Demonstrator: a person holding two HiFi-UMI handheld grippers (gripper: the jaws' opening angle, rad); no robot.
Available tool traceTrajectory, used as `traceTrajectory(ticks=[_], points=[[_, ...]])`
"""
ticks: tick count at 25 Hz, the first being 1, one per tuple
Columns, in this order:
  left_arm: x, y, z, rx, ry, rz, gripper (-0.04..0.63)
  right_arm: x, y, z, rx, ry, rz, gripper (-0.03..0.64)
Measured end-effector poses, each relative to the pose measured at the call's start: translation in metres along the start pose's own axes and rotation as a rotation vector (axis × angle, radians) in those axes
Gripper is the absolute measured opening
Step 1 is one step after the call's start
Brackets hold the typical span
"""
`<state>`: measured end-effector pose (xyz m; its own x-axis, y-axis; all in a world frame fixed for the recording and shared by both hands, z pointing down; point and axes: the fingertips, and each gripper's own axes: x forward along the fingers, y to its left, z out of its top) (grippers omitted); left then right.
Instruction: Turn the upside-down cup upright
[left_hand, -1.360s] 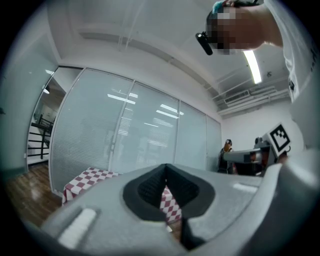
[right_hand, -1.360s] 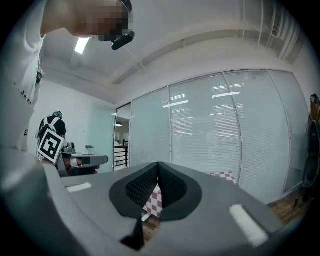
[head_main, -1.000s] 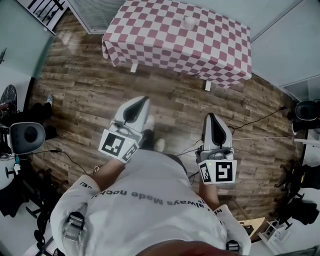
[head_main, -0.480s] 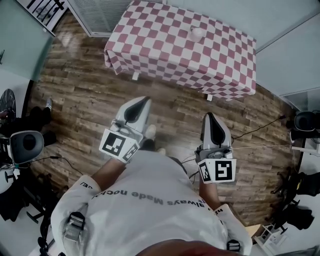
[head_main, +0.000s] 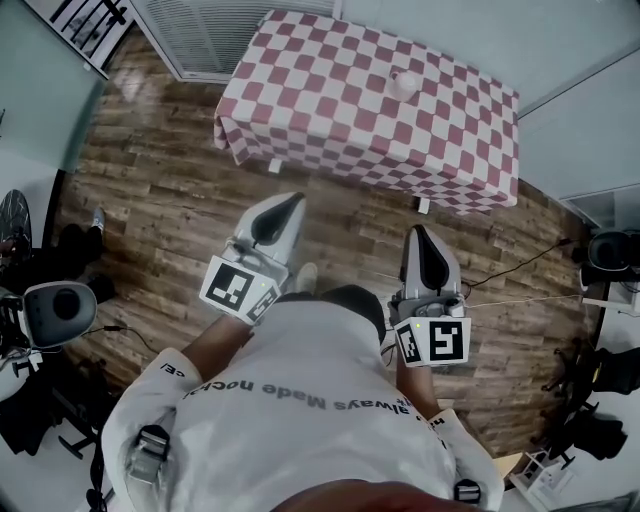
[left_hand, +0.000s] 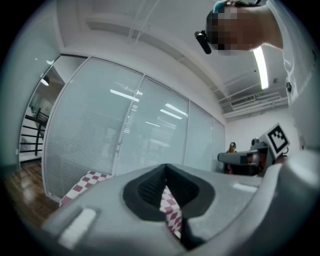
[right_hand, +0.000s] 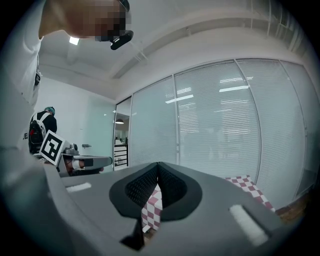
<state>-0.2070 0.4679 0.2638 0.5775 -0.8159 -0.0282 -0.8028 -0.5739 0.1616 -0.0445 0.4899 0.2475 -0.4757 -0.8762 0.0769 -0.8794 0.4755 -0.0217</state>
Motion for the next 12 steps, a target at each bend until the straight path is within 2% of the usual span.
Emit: traceTrajectory(ticks=[4, 12], points=[[0.016, 0.012, -0.006, -0.021, 0.014, -0.006, 0.002, 0.017, -0.007, -0.004, -0.026, 0.014, -0.018, 0.000], [0.065, 0.027, -0.011, -0.024, 0.030, -0.017, 0.002, 0.053, -0.044, -0.005, -0.013, 0.010, -0.025, 0.000]])
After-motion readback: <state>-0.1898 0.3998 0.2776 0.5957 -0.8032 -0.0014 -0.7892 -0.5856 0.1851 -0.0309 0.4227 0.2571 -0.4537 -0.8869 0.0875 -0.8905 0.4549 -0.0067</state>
